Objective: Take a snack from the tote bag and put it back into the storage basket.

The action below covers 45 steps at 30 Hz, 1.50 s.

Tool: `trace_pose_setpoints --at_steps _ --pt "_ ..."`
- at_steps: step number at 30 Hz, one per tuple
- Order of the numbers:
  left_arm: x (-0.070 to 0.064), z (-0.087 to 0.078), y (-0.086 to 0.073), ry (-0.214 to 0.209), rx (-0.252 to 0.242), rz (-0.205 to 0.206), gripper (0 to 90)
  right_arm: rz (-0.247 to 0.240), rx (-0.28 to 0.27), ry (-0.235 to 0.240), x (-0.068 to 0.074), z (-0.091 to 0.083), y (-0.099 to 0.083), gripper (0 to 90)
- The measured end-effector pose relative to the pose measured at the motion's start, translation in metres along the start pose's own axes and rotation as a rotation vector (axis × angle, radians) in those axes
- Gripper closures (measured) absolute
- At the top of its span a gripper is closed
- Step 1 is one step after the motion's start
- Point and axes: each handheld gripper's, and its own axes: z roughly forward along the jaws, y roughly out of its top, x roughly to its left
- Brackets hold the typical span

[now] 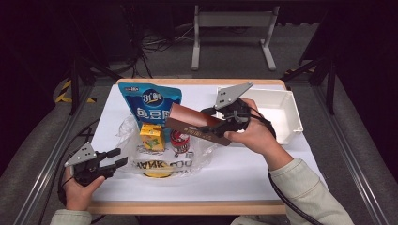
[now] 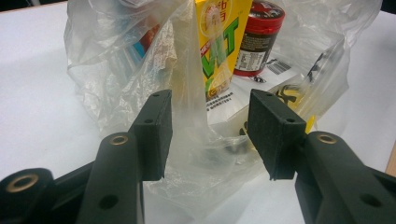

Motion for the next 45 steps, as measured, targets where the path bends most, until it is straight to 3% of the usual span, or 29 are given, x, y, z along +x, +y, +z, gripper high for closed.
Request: trace_pose_setpoints --at_steps 7,8,11,16,21,32,39,45 --pt "0.000 -0.001 0.000 0.006 -0.006 -0.005 50.8 0.007 0.007 -0.018 -0.008 -0.013 -0.006 43.4" --pt "-0.002 -0.002 0.001 0.015 -0.003 0.014 50.8 0.007 0.007 -0.018 -0.008 -0.013 -0.006 43.4" --pt "-0.005 -0.002 0.001 -0.001 0.002 0.020 48.8 -0.003 0.004 -0.031 -0.013 -0.020 -0.009 43.4" --pt "-0.006 -0.007 -0.001 0.005 -0.023 -0.004 46.0 -0.004 0.014 -0.049 -0.022 -0.029 -0.014 43.4" --pt "-0.007 -0.007 -0.001 0.020 -0.016 0.007 43.1 0.003 0.017 -0.057 -0.031 -0.036 -0.018 43.3" --pt "-0.008 -0.006 0.001 0.030 -0.018 0.021 41.0 0.020 0.037 -0.124 -0.054 -0.059 -0.040 43.2" --pt "-0.011 -0.003 0.003 0.031 -0.020 0.064 44.0 0.059 0.048 -0.158 -0.070 -0.070 -0.054 43.2" --pt "-0.010 -0.006 0.003 0.038 -0.048 0.060 47.2 0.068 0.060 -0.183 -0.084 -0.077 -0.064 43.2"
